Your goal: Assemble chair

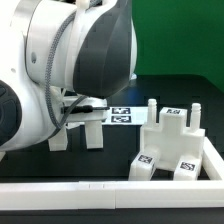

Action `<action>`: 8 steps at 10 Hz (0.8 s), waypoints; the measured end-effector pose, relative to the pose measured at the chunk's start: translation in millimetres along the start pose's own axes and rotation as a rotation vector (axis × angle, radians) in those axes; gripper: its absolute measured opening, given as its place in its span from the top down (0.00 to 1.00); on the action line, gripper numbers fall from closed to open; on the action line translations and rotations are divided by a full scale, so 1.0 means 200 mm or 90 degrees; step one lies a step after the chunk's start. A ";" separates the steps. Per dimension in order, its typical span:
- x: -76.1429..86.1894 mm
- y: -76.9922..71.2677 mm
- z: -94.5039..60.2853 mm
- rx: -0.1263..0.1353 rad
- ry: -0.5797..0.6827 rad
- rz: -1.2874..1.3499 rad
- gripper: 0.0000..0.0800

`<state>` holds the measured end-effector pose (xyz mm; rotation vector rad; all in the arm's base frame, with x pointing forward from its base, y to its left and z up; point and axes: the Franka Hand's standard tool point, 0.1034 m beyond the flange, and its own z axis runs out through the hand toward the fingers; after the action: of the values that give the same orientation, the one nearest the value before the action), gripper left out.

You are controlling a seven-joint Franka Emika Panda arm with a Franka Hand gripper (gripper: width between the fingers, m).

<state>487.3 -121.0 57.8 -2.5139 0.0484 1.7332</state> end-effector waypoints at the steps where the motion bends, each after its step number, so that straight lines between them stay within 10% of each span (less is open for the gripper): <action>1: 0.00 0.00 0.00 0.000 -0.003 0.004 0.65; 5: 0.00 -0.01 0.00 -0.001 0.002 0.003 0.64; 8: 0.00 -0.01 0.00 0.000 0.001 0.003 0.23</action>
Offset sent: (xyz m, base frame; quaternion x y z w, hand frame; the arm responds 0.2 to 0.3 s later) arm 0.0000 0.0000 0.0000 0.0000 0.0000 0.0000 1.0000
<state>487.9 -118.9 57.0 -2.5181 0.0532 1.7324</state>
